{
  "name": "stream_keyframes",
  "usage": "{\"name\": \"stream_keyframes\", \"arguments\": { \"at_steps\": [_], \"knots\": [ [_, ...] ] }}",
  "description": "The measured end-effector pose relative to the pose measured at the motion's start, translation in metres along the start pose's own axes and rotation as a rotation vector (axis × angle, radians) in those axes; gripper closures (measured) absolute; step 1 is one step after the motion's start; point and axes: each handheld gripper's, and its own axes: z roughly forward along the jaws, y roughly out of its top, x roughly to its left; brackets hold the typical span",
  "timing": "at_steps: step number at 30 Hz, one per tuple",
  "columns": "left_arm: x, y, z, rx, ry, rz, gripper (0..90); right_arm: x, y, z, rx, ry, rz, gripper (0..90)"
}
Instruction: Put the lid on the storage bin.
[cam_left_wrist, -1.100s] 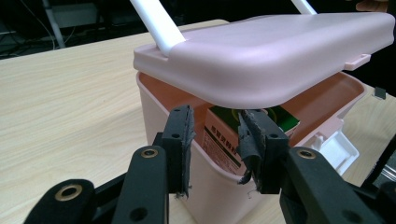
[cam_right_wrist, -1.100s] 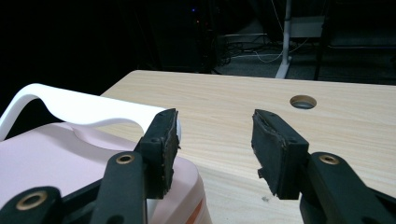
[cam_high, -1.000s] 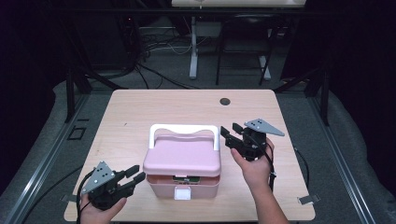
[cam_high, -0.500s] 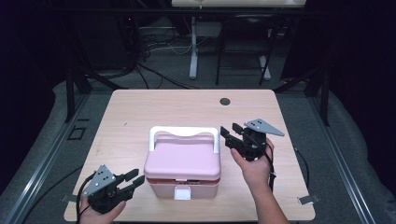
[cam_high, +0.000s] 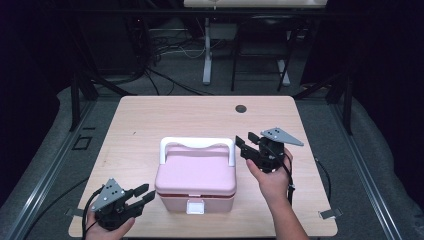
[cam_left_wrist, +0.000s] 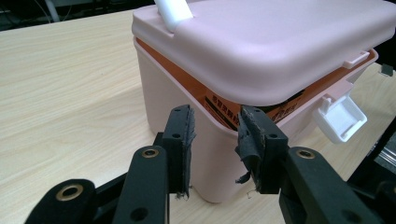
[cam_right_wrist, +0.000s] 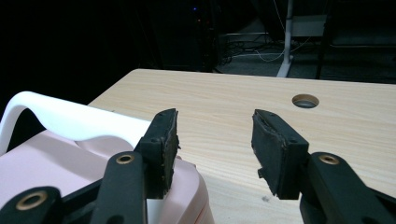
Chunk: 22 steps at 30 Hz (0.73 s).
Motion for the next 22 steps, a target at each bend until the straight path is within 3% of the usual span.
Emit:
{"name": "stream_keyframes", "arguments": {
  "at_steps": [3,11,22],
  "knots": [
    [0.002,-0.001,-0.001,-0.007,0.005,-0.016,64.9,-0.001,0.001,-0.001,-0.002,0.021,0.021,50.6],
    [0.008,0.0,-0.001,-0.016,0.023,-0.035,64.3,-0.001,0.0,0.0,0.005,0.012,0.01,51.3],
    [0.019,0.004,0.004,-0.035,0.063,-0.064,56.8,-0.003,0.001,-0.001,-0.004,0.007,0.015,50.9]
  ]
}}
